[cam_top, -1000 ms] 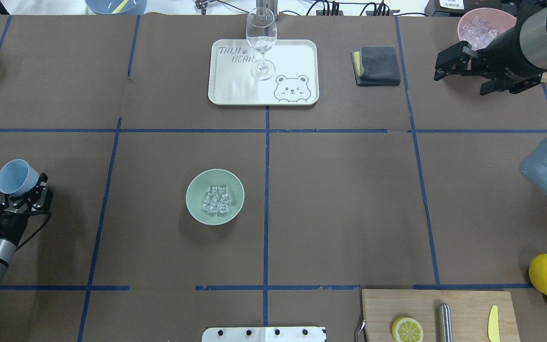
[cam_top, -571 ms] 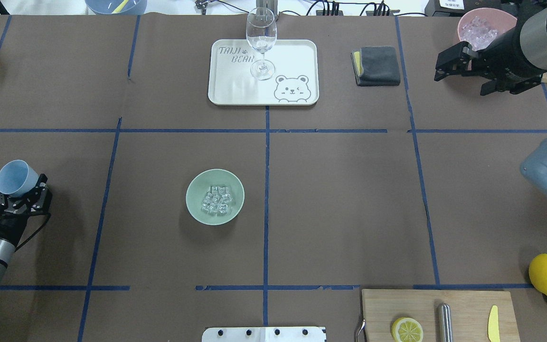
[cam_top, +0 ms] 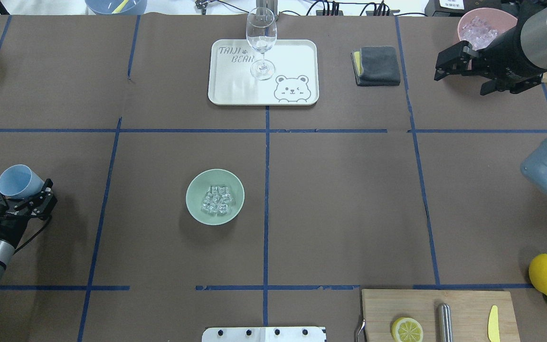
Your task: Pour ice into bowl
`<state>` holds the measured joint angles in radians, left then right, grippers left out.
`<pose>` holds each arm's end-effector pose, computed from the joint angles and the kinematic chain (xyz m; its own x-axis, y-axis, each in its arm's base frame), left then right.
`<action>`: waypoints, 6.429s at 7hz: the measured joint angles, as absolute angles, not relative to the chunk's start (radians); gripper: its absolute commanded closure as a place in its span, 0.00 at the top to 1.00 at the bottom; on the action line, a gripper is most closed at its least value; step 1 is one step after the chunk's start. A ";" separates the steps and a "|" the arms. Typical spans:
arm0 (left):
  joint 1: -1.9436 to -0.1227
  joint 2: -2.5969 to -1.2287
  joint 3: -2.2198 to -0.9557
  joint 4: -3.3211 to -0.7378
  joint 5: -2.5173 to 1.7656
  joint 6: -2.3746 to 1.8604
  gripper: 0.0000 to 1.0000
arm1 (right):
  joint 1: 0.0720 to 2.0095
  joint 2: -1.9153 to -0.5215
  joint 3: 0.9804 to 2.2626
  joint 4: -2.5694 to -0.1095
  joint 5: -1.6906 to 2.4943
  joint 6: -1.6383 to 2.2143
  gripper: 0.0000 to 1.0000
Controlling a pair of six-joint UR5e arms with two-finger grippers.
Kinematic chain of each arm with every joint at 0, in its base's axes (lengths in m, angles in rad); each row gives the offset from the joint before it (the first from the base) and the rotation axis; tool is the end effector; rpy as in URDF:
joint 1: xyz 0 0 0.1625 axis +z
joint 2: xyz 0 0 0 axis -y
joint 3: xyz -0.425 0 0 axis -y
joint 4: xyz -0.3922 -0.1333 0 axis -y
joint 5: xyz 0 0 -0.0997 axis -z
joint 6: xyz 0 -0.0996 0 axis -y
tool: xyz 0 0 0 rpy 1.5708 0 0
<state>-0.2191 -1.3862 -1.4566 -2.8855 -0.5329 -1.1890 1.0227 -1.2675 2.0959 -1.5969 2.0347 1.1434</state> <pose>0.3353 -0.2991 0.6376 0.7846 0.0192 -0.6197 0.5740 0.3552 0.7378 -0.1980 -0.4947 0.2693 0.5765 0.2329 0.7832 -0.3920 0.9198 0.0150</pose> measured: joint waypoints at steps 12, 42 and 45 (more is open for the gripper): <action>-0.652 -1.027 -1.805 -2.898 -1.756 -0.426 1.00 | 0.910 -1.194 2.060 -1.596 2.081 1.213 1.00; -1.531 -1.625 -1.766 -1.595 -2.301 0.002 1.00 | 0.996 -1.543 1.932 -1.358 2.250 0.733 0.00; -1.544 -1.494 -1.817 -1.637 -2.411 0.017 1.00 | 1.030 -1.630 1.866 -1.309 2.270 0.612 0.00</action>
<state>-1.5441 -1.4942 -1.8169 -1.6370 -2.4112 0.0166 1.0301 -1.6301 1.8657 -1.3091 2.2702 0.6123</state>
